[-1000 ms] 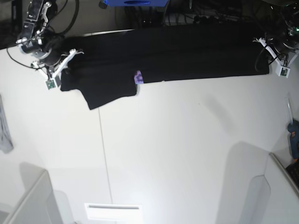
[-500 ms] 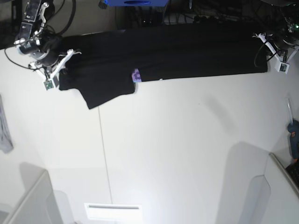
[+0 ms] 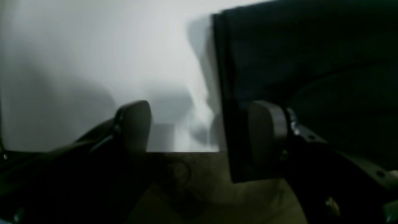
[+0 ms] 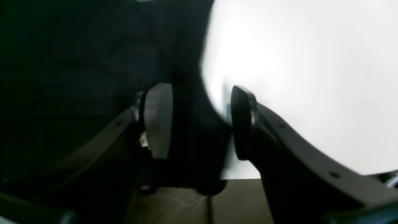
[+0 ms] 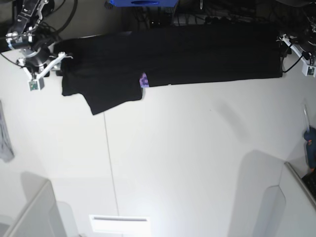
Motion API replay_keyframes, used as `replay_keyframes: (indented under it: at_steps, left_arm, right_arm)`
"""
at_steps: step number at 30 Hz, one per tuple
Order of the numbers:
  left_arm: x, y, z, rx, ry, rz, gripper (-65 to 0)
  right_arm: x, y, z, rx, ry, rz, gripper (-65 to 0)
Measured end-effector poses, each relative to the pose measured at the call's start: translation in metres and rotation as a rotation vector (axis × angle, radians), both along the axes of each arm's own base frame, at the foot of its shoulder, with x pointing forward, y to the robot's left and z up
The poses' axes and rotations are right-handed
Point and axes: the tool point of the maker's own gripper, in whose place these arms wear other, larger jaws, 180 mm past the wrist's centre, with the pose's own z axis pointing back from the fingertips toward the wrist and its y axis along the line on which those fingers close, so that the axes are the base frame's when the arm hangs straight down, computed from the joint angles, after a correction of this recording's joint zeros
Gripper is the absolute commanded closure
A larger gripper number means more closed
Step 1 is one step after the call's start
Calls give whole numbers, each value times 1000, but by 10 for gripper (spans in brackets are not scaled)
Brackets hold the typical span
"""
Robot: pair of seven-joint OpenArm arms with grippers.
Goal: Fold the T-shirt properly
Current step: 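Fold the shirt's hanging side over with the right gripper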
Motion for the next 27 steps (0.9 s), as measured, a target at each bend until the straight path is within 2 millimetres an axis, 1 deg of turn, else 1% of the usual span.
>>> replay_keyframes:
  at_steps: [3, 5, 6, 7, 8, 10, 12, 13, 14, 15, 18, 20, 25, 27]
  left_arm:
    - [-2, 8, 5, 15, -10, 23, -471]
    - [2, 12, 12, 28, -36, 35, -469]
    - [4, 15, 16, 36, -51, 43, -467]
    - [5, 17, 19, 40, -64, 50, -451]
    - [4, 19, 20, 45, -67, 55, -416]
    - [2, 19, 20, 47, -58, 58, -318]
    - [4, 19, 20, 45, -65, 56, -178]
    - [5, 20, 21, 48, -69, 59, -104]
    - [7, 20, 22, 48, -76, 60, -26]
    - [8, 20, 23, 46, -81, 59, 0]
    - [6, 19, 22, 45, -77, 59, 0]
    - [6, 20, 22, 48, -74, 62, 0]
    - [-2, 35, 31, 75, -94, 112, 0]
    - [-2, 37, 33, 78, -97, 116, 0]
  right_arm:
    - [9, 7, 10, 0, -38, 40, -290]
    - [17, 8, 14, -3, -57, 42, -291]
    - [23, 11, 17, 0, -69, 51, -291]
    - [29, 16, 18, 0, -76, 70, -291]
    - [36, 25, 20, 6, -89, 100, -290]
    - [52, 45, 25, 25, -116, 160, -290]
    - [70, 64, 28, 63, -139, 205, -288]
    - [77, 69, 24, 74, -112, 218, -287]
    - [83, 67, 18, 68, -75, 219, -285]
    - [94, 67, 15, 76, -65, 214, -285]
    - [117, 69, 5, 114, -41, 211, -285]
    - [126, 75, -3, 158, -28, 211, -285]
    - [132, 81, -31, 197, 68, 228, -285]
    - [133, 83, -40, 201, 88, 235, -284]
